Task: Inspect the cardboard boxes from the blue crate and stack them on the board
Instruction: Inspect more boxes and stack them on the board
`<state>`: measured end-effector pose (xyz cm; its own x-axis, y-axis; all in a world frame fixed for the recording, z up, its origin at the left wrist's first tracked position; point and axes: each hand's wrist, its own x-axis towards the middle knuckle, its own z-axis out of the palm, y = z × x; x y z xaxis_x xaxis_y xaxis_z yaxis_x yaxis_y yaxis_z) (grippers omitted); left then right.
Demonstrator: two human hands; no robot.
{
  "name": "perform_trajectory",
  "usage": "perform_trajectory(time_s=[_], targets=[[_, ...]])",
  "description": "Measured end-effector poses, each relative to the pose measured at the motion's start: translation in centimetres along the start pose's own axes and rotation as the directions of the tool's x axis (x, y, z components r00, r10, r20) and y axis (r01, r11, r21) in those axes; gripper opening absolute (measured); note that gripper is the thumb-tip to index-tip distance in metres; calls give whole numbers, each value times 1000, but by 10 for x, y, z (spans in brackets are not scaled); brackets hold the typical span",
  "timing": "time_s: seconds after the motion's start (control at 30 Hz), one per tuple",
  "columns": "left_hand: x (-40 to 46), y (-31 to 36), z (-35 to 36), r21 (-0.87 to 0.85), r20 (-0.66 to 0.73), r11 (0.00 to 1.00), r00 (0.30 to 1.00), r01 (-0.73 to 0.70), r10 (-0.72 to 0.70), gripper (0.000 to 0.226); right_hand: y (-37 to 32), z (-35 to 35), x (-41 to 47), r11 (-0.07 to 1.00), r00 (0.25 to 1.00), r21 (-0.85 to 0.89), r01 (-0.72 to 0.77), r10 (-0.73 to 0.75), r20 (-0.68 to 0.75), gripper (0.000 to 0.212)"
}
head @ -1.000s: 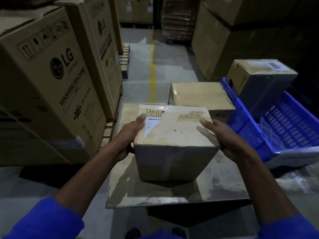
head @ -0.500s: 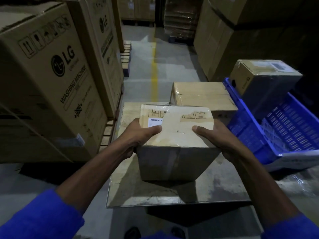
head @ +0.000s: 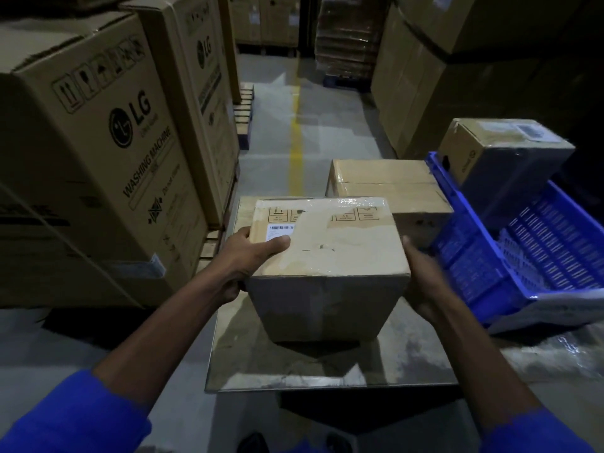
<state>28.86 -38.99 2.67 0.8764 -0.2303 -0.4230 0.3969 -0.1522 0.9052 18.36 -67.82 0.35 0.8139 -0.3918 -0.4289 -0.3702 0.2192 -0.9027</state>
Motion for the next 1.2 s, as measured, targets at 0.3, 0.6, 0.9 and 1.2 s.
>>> perform_trajectory(time_s=[0.3, 0.6, 0.9, 1.2], targets=[[-6, -11, -53, -125, -94, 989, 994, -74, 63, 91, 93, 5, 14, 922, 923, -78, -380, 383, 25, 57], [2, -59, -73, 438, -121, 889, 971, -135, 207, 58, 48, -2, 6, 997, 992, 78, -27, 36, -123, 31], [-8, -58, -26, 39, -8, 990, 991, 136, -136, 88, 27, -19, -5, 999, 986, -11, 49, -51, -157, 24], [4, -67, -40, 88, -26, 990, 993, 113, -111, 58, 35, -21, 6, 991, 991, -115, 68, -80, -103, 19]])
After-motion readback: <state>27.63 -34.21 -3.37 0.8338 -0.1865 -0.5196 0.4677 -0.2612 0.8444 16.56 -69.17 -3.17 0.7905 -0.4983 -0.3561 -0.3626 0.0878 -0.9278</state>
